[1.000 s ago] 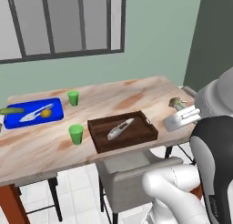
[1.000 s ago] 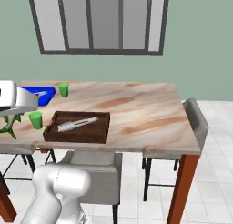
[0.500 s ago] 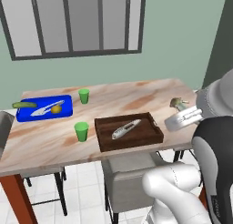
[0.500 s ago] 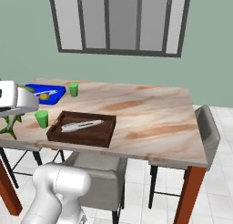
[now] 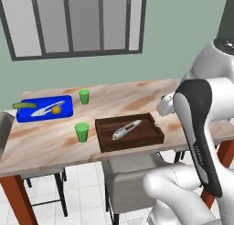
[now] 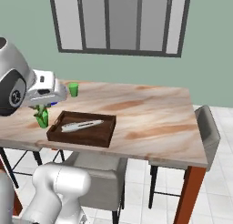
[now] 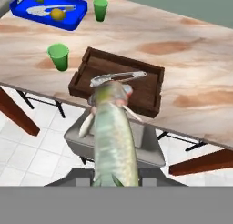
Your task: Gather the cucumber and lemon from the fridge and place them on a tray on the dining counter. Then gather the steak and fish from the fridge and place them on the other tray.
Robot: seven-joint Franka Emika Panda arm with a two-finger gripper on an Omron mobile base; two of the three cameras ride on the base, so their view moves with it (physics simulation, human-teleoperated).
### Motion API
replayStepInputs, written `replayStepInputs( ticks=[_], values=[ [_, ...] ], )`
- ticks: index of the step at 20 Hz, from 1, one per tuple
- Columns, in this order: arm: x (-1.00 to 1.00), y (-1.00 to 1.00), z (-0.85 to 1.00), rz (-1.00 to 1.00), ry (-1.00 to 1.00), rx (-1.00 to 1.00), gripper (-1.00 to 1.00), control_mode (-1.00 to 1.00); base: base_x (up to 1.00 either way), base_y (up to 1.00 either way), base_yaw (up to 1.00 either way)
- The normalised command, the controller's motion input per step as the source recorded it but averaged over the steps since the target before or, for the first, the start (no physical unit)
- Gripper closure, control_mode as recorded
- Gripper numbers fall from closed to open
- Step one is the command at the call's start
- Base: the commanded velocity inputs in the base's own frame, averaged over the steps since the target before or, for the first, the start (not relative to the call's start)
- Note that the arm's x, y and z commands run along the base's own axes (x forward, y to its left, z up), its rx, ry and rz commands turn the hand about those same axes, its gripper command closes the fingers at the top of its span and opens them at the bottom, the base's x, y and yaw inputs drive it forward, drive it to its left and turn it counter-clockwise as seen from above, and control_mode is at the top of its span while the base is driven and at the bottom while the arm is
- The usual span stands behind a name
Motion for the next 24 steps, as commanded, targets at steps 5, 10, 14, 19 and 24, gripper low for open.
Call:
replayStepInputs(
  ticks=[5, 10, 14, 19, 24],
  values=[
    [0.96, 0.00, -0.53, 0.00, 0.27, 0.00, 1.00, -1.00, 0.00, 0.00, 0.00],
    [0.73, -0.01, -0.71, -0.01, 0.23, 0.00, 1.00, -1.00, 0.00, 0.00, 0.00],
    [0.37, -0.03, -0.76, -0.03, 0.07, 0.00, 1.00, -1.00, 0.00, 0.00, 0.00],
    [0.12, -0.04, -0.59, -0.04, -0.07, -0.07, 1.00, -1.00, 0.00, 0.00, 0.00],
    [0.05, -0.15, -0.45, -0.03, -0.18, -0.09, 1.00, -1.00, 0.00, 0.00, 0.00]
  ],
)
